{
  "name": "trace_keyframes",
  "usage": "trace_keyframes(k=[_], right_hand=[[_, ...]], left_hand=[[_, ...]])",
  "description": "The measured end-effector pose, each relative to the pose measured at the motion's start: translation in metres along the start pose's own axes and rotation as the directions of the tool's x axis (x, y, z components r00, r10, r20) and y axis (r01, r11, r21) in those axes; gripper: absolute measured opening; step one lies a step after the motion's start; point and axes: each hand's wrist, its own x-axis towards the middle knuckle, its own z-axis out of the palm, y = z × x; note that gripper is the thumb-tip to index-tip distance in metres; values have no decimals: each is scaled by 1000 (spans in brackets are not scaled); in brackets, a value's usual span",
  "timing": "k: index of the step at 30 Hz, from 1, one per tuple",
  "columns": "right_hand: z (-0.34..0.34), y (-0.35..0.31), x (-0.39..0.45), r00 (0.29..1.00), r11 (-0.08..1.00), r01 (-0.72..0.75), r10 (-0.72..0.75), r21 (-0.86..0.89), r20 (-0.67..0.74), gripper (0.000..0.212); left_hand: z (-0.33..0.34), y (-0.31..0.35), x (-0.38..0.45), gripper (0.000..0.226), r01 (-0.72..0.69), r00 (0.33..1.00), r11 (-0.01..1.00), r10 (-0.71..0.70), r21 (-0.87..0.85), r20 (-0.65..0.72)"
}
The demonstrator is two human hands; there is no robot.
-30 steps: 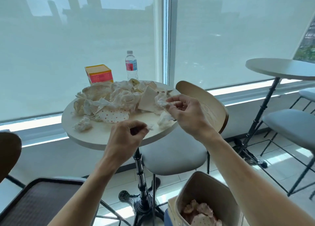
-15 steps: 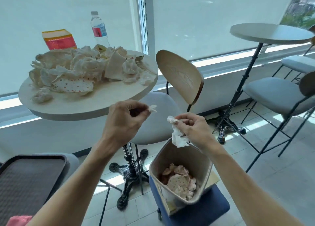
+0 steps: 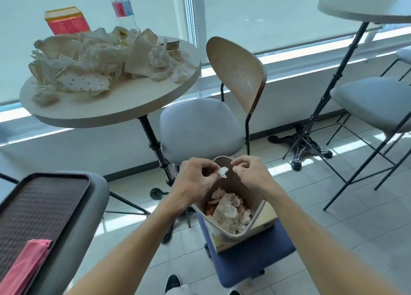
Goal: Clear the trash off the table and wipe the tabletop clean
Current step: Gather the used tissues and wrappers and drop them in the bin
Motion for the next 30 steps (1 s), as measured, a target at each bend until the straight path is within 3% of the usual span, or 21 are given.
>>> trace_keyframes(k=[5, 19, 24, 30], right_hand=[[-17, -22, 2, 997, 995, 71, -70, 70, -17, 11], [-21, -144, 10, 954, 951, 294, -298, 91, 27, 9], [-7, -192, 32, 912, 913, 407, -407, -3, -48, 13], [19, -246, 69, 857, 842, 460, -504, -281, -106, 48]], left_hand=[[15, -9, -1, 42, 42, 997, 996, -47, 79, 59], [-125, 42, 55, 25, -189, 960, 971, 215, 149, -181], [-173, 33, 91, 18, -172, 940, 968, 216, 182, -264], [-205, 13, 137, 21, -142, 937, 962, 207, 233, -283]])
